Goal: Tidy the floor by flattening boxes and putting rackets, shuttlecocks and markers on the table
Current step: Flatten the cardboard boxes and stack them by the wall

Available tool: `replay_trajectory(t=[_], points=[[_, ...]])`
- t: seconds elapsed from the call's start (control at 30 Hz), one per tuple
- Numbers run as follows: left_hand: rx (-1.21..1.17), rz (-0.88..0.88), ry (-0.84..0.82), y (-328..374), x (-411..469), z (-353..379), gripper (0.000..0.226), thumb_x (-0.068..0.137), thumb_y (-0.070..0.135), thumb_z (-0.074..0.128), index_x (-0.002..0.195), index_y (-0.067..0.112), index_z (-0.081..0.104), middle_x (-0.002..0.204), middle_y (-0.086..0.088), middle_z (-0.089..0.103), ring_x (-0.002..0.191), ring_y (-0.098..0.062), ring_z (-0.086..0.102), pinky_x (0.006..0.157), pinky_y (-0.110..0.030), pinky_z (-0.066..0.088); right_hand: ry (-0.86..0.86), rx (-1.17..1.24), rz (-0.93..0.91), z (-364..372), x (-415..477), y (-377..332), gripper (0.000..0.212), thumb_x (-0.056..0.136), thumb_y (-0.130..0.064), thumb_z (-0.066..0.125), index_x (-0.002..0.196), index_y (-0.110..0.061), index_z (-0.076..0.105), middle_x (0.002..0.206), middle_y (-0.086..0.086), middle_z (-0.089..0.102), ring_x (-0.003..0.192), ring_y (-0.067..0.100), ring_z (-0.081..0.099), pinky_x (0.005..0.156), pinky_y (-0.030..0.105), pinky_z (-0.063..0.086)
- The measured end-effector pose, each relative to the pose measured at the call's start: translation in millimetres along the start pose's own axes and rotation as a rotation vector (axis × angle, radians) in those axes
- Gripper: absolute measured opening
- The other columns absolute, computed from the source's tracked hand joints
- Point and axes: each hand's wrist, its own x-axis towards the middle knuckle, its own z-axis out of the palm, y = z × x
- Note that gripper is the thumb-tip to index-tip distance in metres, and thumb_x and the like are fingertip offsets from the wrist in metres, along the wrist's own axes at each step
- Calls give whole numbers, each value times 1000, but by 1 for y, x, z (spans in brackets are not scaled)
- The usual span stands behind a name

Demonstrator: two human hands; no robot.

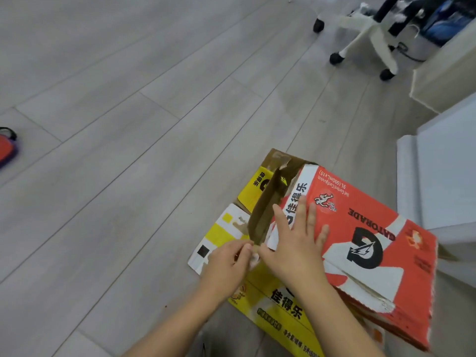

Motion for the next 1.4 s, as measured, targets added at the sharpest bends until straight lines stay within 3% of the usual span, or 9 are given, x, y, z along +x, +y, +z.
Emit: replay_trajectory(t=[0.13,0.3,0.53,0.7,0.8,1.0,1.17,1.27,1.4], points=[[-35,-111,-204,18,24,-5,31,101,41,49,128,35,63,121,14,65,100,-1,61,89,-25,50,28,32,-19,5,-13,5,86,84,-72,43,152,-42,-1,153,5,-40,141,25,-37,118,55,-8],[-182,-194,-465,26,42,-9,59,97,58,47,149,31,41,146,8,52,126,-10,54,102,-26,42,69,121,-17,11,-25,12,95,81,-73,52,153,-40,0,154,3,-39,141,18,-37,119,46,-11],[-457,-327,-693,25,43,-5,82,88,69,53,156,34,24,156,9,36,139,-14,38,115,-33,30,109,230,-35,20,-34,17,100,79,-65,63,153,-41,0,158,0,-32,145,18,-30,119,48,-7],[-554,-354,-573,19,41,-2,87,78,62,73,150,29,36,135,6,59,119,-11,60,109,-37,44,150,240,-48,26,-37,19,100,77,-63,66,154,-38,7,160,2,-25,147,20,-25,119,49,-4],[-574,-286,-452,19,37,-5,58,83,44,78,133,26,55,116,4,72,103,-16,71,91,-37,57,135,235,-51,27,-36,19,99,78,-66,63,154,-38,6,160,1,-26,146,19,-27,119,48,-6],[-599,-173,-155,26,38,-35,50,83,24,82,123,23,52,116,0,69,100,-16,72,88,-40,59,80,143,-62,31,-36,12,104,78,-80,46,155,-34,-7,158,5,-31,142,23,-35,119,50,-12],[-704,-59,-192,54,35,-49,28,98,35,59,124,25,62,116,-3,72,106,-26,70,91,-46,57,145,128,-62,32,-33,11,95,87,-70,37,155,-23,-9,163,8,-13,148,28,-20,120,58,3],[-944,-188,-256,60,39,-46,58,95,55,30,112,24,76,119,-6,72,114,-24,66,101,-41,51,174,182,-73,30,-33,19,95,93,-60,45,153,-20,-17,162,1,-19,148,22,-22,121,53,-2],[-457,-81,-381,47,50,-40,41,101,51,40,125,31,67,120,9,71,113,-12,65,106,-42,47,205,488,-65,29,-46,24,78,93,-65,31,155,-27,1,164,-4,1,150,13,-10,122,43,5]])
